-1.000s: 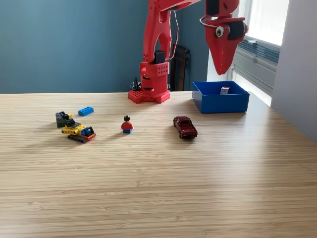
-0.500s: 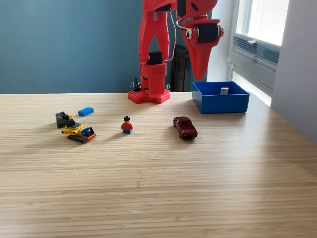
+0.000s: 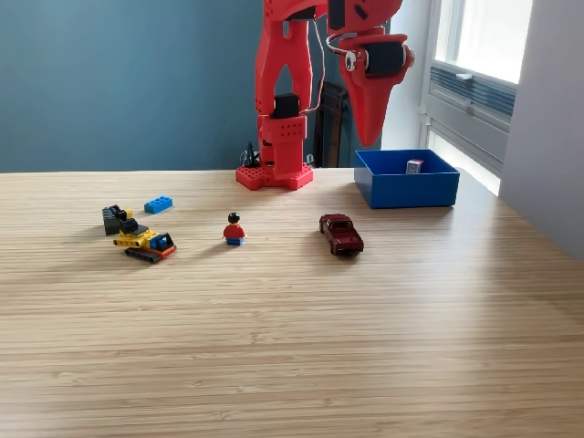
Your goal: Grasp a lego block and put it in the bin.
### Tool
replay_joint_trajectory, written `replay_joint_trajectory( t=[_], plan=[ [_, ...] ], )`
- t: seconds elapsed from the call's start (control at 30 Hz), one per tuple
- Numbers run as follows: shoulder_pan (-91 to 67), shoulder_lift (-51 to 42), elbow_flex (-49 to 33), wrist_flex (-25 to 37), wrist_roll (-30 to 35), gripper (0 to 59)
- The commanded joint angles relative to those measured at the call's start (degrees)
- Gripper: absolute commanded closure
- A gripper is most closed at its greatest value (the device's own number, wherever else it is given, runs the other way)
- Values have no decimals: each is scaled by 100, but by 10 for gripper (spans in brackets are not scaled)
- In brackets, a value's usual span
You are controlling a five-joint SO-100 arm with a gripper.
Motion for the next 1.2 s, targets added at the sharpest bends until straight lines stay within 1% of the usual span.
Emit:
replay_joint_trajectory(
  t=[0.03,0.2,0.33,0.4,0.43,0.47,0.53,0.57,0.63,0.73,0.8,0.93,0.97,1.03,1.1,1.13,1.2],
  plan=[
    [-44,149,-264,53,18,585],
    [-18,141,-360,53,-158,585],
    [9,105,-211,53,-668,584],
    [9,105,18,44,-1063,584],
    [9,97,141,44,-1292,563],
    [9,97,229,44,-1503,523],
    [9,97,457,35,-2074,425],
    [9,97,615,35,-2399,388],
    [9,97,949,35,-3085,350],
    [-9,97,1283,26,-4307,335],
    [0,97,1397,-9,-5045,336],
    [18,97,1494,-193,-5985,325],
    [18,97,1547,-316,-6108,319],
    [26,97,1652,-633,-6126,298],
    [18,97,1758,-853,-6091,292],
    [9,97,1828,-1011,-5915,290],
    [-18,97,1898,-1477,-5142,254]
  ],
)
